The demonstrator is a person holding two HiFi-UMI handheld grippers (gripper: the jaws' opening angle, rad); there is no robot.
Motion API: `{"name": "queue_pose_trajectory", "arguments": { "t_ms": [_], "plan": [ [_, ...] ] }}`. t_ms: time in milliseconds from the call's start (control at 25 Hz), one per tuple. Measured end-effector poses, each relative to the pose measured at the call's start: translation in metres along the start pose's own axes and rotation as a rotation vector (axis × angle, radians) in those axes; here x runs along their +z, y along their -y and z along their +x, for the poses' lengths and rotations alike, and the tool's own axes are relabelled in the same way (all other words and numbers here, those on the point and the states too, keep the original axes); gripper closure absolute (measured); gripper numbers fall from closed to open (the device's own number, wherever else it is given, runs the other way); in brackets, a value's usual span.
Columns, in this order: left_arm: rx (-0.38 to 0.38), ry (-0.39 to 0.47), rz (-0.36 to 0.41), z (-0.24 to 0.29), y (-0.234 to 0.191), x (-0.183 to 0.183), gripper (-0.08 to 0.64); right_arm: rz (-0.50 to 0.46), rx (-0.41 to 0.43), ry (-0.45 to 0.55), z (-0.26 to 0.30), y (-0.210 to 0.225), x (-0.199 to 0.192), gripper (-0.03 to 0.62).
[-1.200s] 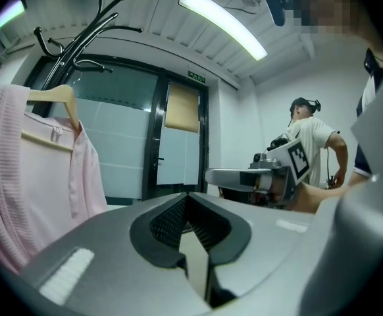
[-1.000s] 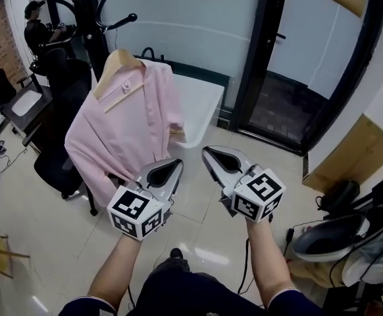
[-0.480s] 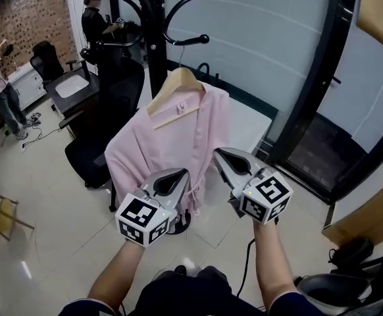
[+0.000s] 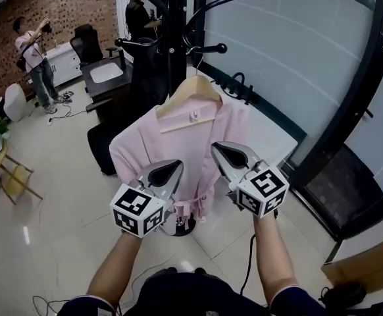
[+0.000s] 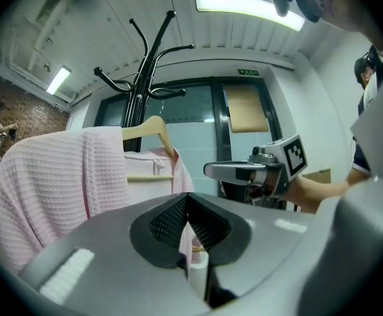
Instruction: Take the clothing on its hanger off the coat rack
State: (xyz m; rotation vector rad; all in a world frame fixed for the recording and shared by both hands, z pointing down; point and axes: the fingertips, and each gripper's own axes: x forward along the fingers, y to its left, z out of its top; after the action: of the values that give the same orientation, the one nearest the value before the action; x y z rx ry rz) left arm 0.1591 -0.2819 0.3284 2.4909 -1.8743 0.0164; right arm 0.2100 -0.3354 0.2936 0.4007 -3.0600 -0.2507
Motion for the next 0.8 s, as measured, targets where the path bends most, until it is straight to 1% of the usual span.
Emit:
{"name": "queue_pose_trajectory", "arguments": {
  "t_ms": [160, 280, 400, 520, 600, 680, 800],
  "plan": [
    [0.053, -0.009, -0.002, 0.003, -0.004, -0.002, 0.548, -0.006, 0.044, -0.003, 0.003, 0.009, -0.004, 0.591],
    [0.077, -0.022, 0.001, 0.007, -0.003, -0.002, 0.548, -0.010, 0.059, -0.003, 0.005, 0.022, -0.004, 0.591],
    [0.089, -0.027, 0.001, 0.010, -0.002, -0.002, 0.548, -0.037, 0.040, 0.013, 0.009, 0.047, 0.003, 0.591],
    [0.095, -0.026, 0.000, 0.013, -0.001, -0.002, 0.548, -0.109, 0.009, 0.013, 0.016, 0.076, 0.014, 0.579],
    [0.096, -0.029, 0.002, 0.016, 0.000, -0.003, 0.548, -0.159, 0.000, -0.008, 0.023, 0.093, 0.019, 0.506],
    [0.097, -0.033, 0.004, 0.019, 0.001, -0.003, 0.548, -0.208, 0.006, -0.038, 0.032, 0.108, 0.022, 0.449],
    [0.099, -0.037, 0.006, 0.023, 0.000, -0.002, 0.548, -0.274, 0.036, -0.081, 0.047, 0.122, 0.024, 0.376]
  ]
}}
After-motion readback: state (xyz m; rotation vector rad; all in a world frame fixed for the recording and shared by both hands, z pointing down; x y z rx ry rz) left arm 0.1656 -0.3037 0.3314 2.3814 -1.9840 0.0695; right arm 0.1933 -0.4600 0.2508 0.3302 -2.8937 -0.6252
